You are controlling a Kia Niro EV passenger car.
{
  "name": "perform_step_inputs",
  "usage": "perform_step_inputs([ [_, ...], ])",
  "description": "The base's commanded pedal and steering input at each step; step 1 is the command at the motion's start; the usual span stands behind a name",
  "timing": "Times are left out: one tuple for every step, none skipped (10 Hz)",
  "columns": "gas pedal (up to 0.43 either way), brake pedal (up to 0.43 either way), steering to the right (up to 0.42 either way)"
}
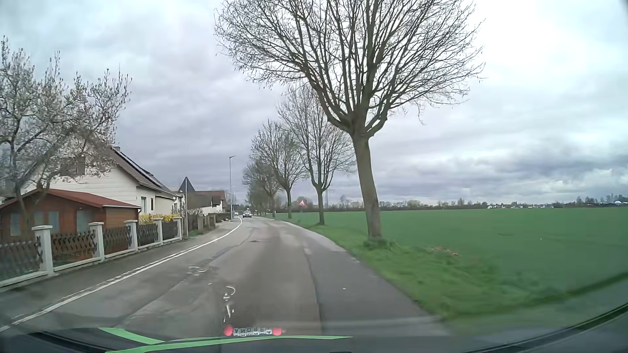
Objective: Follow the waypoints while adhering to traffic rules and regulations
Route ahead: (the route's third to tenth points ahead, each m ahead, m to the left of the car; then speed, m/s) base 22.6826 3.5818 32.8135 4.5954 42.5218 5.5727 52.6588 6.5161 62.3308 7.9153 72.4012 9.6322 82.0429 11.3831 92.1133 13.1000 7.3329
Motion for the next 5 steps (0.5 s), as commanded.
perform_step_inputs([
  [0.059, 0.000, -0.015],
  [0.059, 0.000, -0.016],
  [0.059, 0.000, -0.016],
  [0.059, 0.000, -0.018],
  [0.059, 0.000, -0.019],
])
